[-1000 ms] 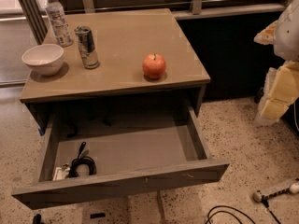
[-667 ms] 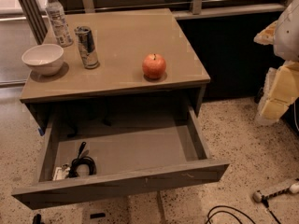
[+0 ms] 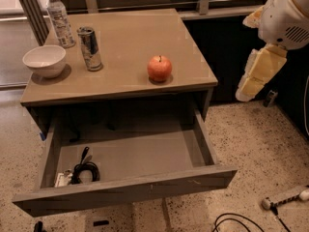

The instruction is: Place apple into top drawer

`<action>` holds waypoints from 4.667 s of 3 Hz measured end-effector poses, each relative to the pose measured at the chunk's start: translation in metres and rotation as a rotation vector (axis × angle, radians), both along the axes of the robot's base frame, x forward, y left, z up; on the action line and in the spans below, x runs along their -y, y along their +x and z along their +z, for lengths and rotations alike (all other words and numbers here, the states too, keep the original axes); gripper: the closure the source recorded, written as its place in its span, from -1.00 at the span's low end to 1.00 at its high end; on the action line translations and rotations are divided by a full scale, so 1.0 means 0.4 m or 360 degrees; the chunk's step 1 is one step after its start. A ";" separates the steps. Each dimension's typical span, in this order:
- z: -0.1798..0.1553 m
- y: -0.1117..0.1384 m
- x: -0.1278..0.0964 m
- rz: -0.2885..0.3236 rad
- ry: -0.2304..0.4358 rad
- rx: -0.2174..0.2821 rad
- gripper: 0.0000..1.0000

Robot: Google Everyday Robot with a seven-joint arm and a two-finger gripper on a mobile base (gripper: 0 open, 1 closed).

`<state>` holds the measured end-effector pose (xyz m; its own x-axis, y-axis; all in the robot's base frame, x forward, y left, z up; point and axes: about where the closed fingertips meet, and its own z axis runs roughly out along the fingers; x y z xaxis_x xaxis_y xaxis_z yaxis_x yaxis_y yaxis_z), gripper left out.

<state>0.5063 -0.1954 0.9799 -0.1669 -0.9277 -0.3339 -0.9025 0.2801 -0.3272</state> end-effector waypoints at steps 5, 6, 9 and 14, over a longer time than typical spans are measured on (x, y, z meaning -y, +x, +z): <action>-0.130 0.258 -0.180 0.0128 0.0458 -0.0036 -1.00; -0.166 0.324 -0.233 0.0181 0.0560 -0.0019 -1.00; -0.281 0.455 -0.352 0.0287 0.0660 -0.0097 -1.00; -0.333 0.490 -0.396 0.0307 0.0666 -0.0162 0.31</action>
Offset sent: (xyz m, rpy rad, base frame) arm 0.1326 0.1059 -0.0442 0.4069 0.0491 0.1380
